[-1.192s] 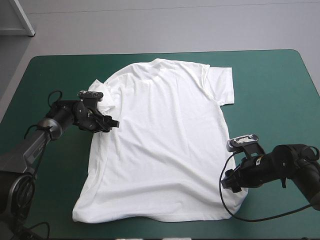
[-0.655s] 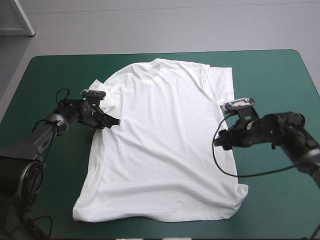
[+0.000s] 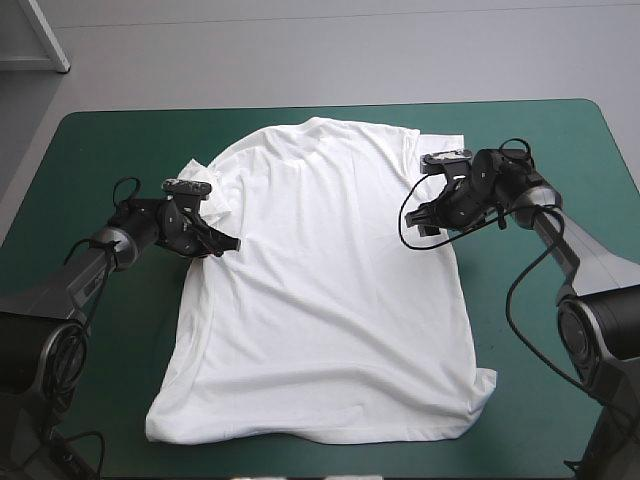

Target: Fold the cloth

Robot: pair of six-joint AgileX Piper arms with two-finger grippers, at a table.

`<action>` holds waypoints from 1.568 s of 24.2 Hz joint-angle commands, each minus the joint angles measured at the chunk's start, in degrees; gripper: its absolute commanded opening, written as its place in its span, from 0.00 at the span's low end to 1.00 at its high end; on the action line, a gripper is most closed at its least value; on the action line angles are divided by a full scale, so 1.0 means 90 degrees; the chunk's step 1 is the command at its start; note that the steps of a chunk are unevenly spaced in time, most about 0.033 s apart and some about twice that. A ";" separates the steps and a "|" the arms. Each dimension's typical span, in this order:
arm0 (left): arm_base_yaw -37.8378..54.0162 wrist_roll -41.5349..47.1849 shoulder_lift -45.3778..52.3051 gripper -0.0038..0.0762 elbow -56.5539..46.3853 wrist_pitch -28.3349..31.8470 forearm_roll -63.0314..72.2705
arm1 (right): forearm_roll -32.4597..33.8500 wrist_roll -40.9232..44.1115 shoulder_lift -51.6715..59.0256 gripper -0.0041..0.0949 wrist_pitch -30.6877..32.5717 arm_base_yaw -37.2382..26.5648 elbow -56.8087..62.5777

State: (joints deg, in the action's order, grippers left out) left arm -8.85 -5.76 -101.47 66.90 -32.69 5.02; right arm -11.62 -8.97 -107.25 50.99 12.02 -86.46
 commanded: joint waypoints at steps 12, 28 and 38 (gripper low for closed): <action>-0.0034 0.0052 0.0182 0.07 0.0121 0.0244 0.0077 | -0.1056 -0.0399 -0.0491 0.16 -0.0510 -0.0041 -0.0350; -0.0023 0.0077 0.1888 0.07 0.1966 -0.0758 -0.0375 | -0.1139 -0.0925 0.1915 0.02 -0.1629 -0.0041 -0.0409; -0.0035 -0.0341 0.2244 0.07 0.5436 -0.2699 -0.0558 | -0.1041 -0.0982 0.3088 0.02 -0.1464 -0.0041 -0.2173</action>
State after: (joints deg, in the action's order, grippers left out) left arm -8.85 -8.26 -83.62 108.03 -57.14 0.00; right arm -20.74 -17.04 -83.77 40.86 11.73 -99.90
